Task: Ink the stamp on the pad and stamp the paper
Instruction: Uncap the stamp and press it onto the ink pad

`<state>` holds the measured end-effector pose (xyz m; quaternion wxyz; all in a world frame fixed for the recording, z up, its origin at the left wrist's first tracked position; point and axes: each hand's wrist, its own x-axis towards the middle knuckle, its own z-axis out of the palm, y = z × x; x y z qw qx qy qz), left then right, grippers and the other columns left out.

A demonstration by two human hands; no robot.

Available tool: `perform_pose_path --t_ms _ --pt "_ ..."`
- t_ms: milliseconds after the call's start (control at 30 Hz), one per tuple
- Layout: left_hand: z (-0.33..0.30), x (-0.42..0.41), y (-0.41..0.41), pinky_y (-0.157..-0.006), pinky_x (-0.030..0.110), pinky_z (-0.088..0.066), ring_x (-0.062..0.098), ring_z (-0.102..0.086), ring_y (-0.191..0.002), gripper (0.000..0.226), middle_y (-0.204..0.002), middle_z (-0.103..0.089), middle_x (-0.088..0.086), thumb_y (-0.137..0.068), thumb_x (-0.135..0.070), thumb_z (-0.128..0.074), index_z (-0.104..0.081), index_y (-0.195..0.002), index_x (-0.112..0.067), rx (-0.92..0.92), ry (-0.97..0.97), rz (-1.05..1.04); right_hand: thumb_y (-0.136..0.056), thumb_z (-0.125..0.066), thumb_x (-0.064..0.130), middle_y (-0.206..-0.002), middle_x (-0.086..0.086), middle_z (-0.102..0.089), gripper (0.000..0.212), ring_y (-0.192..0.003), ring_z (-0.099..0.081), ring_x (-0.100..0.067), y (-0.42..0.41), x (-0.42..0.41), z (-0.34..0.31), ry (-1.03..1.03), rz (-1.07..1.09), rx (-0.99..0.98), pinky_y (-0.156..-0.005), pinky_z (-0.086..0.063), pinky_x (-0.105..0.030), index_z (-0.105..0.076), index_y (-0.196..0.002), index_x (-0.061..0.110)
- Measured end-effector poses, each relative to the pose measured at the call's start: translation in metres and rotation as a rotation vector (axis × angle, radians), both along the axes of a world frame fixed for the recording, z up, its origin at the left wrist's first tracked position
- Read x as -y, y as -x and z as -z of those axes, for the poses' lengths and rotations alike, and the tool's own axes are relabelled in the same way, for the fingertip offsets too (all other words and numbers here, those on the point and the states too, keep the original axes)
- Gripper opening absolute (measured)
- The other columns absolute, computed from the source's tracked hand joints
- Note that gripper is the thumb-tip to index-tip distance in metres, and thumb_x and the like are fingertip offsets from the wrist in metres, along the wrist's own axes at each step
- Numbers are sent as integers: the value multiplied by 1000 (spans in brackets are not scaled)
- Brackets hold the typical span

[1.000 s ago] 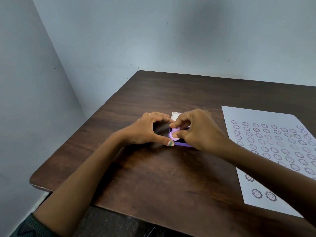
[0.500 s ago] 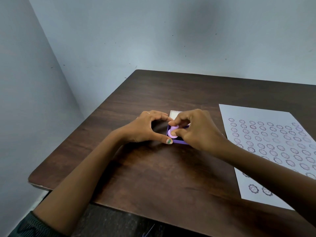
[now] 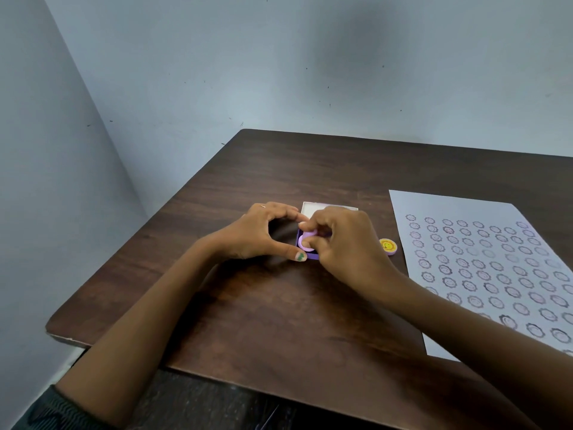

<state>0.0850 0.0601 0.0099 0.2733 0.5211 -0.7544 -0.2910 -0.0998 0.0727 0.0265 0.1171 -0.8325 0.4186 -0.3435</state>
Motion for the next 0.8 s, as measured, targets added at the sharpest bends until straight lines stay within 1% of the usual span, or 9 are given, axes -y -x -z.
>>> perform_pose_path --t_ms 100,200,333,467,533,600,667,733,800 --pt "-1 0 0 -86 -4 -30 -14 -43 -116 56 -126 -56 -15 -64 -34 -85 -61 -114 -36 6 -3 6 -75 -63 4 -87 -11 -70 16 -78 -62 -26 1 -5 3 90 -73 -86 -65 -45 -31 -69 -89 8" --pt "0 0 -1 -87 -3 -31 -10 -44 -118 58 -127 -55 -16 -63 -35 -85 -62 -116 -35 8 -5 -6 -73 -65 5 -86 -9 -71 15 -79 -61 -23 2 -1 3 44 -39 -21 -65 -37 -22 -70 -86 9" --pt "-1 -1 0 -90 1 -33 -4 -46 -120 60 -128 -56 -13 -64 -35 -85 -61 -119 -32 18 -18 -10 -72 -67 6 -86 -7 -73 17 -75 -60 -16 1 4 1 -18 -39 -11 -66 -38 -18 -72 -87 10" --pt "-2 -2 0 -88 -2 -31 -9 -45 -118 59 -128 -55 -14 -64 -35 -85 -61 -118 -34 21 -10 -3 -67 -75 12 -75 2 -71 18 -63 -59 -4 7 13 -10 -224 -38 99 -59 -38 -4 -74 -85 16" --pt "-3 -3 1 -90 0 -32 -9 -46 -117 58 -128 -56 -14 -64 -37 -85 -62 -118 -36 20 -10 2 -66 -77 13 -75 5 -70 21 -66 -62 -2 13 17 -16 -365 -1 312 -64 -44 -4 -73 -87 15" --pt "-3 -2 0 -95 6 -32 -6 -45 -119 61 -130 -55 -13 -64 -39 -84 -61 -120 -35 34 -9 -3 -72 -72 4 -80 -5 -71 21 -69 -68 -9 20 18 -23 -646 -42 722 -67 -55 -16 -69 -93 4" --pt "-2 -2 -1 -96 7 -31 -5 -43 -122 62 -131 -53 -14 -64 -42 -84 -60 -121 -35 49 -12 -7 -76 -63 -4 -82 -12 -71 17 -74 -71 -15 29 20 -28 -952 -120 1078 -64 -57 -22 -64 -93 -3" --pt "-2 -1 -1 -93 5 -30 -8 -42 -121 62 -130 -52 -17 -63 -43 -83 -60 -121 -37 48 -20 -3 -74 -61 -4 -83 -13 -74 18 -80 -72 -19 40 21 -32 -1154 -172 1252 -65 -59 -25 -65 -91 -3" --pt "-2 0 -2 -92 4 -30 -13 -41 -119 62 -129 -52 -20 -63 -44 -83 -60 -120 -38 42 -25 0 -67 -63 -2 -85 -14 -75 19 -84 -71 -20 48 20 -34 -1265 -219 1343 -69 -59 -27 -70 -84 -3"
